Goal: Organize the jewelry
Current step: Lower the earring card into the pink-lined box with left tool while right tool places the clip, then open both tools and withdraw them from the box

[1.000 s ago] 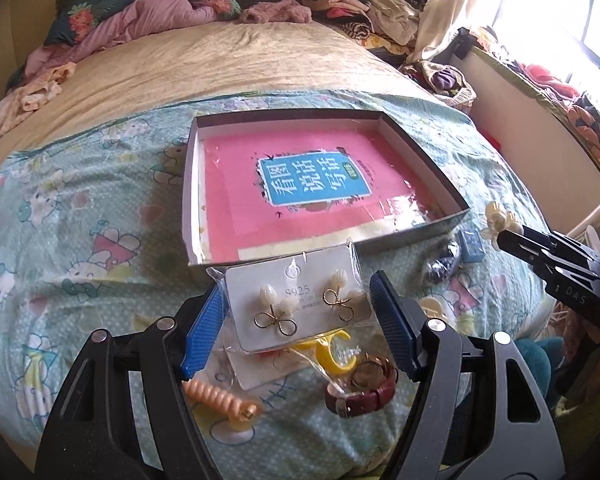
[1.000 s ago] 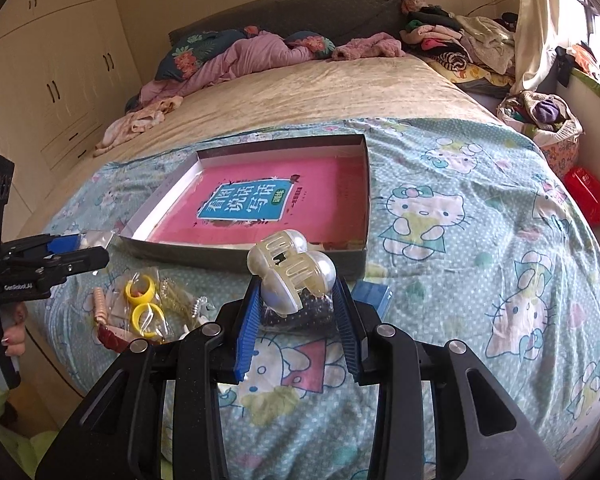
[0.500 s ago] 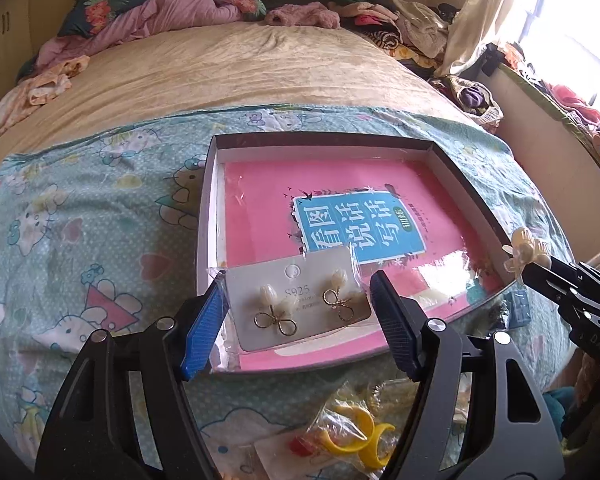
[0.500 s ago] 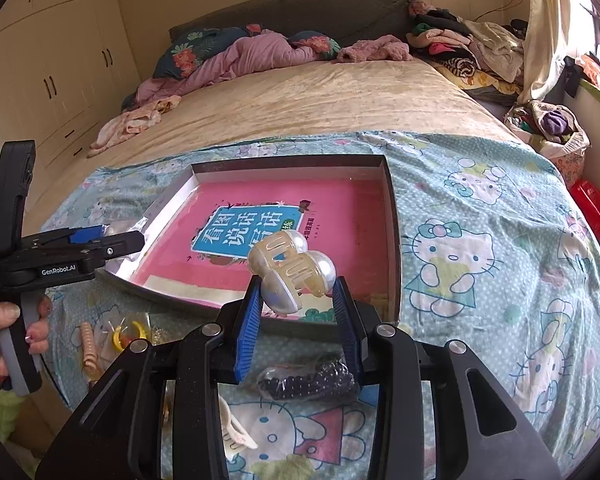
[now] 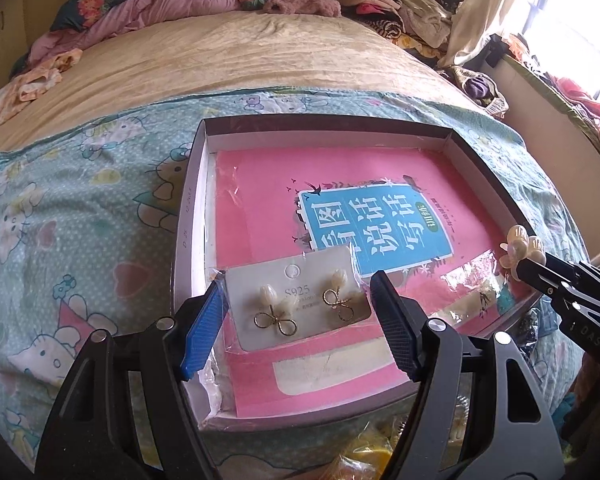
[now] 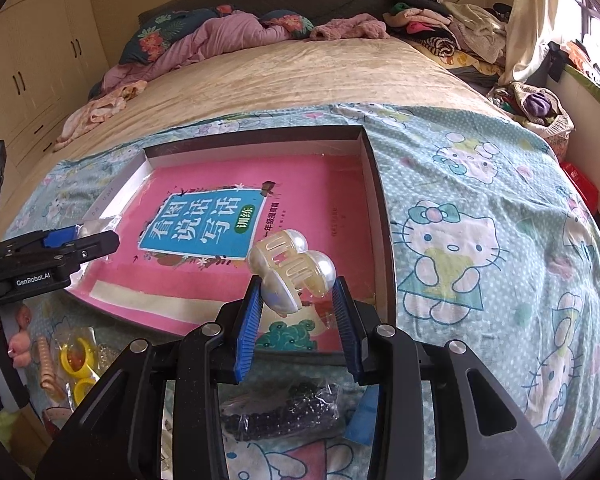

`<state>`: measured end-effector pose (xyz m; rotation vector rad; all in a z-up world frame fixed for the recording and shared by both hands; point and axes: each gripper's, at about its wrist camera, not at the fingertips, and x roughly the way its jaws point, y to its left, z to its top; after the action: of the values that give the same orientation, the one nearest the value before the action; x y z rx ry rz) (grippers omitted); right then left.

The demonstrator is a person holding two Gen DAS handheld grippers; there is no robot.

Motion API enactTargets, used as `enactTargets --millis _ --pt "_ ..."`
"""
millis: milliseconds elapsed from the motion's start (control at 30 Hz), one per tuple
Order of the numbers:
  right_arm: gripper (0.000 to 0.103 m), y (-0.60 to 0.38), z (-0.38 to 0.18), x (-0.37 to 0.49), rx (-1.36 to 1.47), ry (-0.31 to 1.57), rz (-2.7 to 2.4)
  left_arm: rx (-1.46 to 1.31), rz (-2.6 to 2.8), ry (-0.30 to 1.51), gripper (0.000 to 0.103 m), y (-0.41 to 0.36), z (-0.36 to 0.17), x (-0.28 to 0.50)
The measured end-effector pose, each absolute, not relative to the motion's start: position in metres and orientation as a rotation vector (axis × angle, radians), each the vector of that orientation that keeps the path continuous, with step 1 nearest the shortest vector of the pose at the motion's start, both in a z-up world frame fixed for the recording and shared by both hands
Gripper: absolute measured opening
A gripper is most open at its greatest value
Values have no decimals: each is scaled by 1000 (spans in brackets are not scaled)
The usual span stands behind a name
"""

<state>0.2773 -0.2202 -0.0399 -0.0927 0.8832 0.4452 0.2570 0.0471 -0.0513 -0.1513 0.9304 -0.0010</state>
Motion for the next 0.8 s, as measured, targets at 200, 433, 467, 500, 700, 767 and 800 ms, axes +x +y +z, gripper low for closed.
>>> enactTargets --millis 200,433,467,500,700,767,800 --pt "35 -223 -44 279 -79 896 442 -143 -5 945 63 45 -57 260" --pt "45 -229 -37 272 -50 882 448 -129 -8 953 64 41 -60 260" --pt "48 -231 -36 270 -42 878 448 -126 -8 954 64 40 -61 260" --pt "49 -232 -34 269 -33 875 447 -123 -8 955 64 40 -61 260" --pt "61 -245 -22 256 18 849 444 -123 0 957 72 38 -59 257" --pt "66 -250 -18 252 32 840 442 -127 6 957 75 39 -58 256" --pt "69 -252 -15 250 40 833 442 -128 8 956 77 40 -57 256"
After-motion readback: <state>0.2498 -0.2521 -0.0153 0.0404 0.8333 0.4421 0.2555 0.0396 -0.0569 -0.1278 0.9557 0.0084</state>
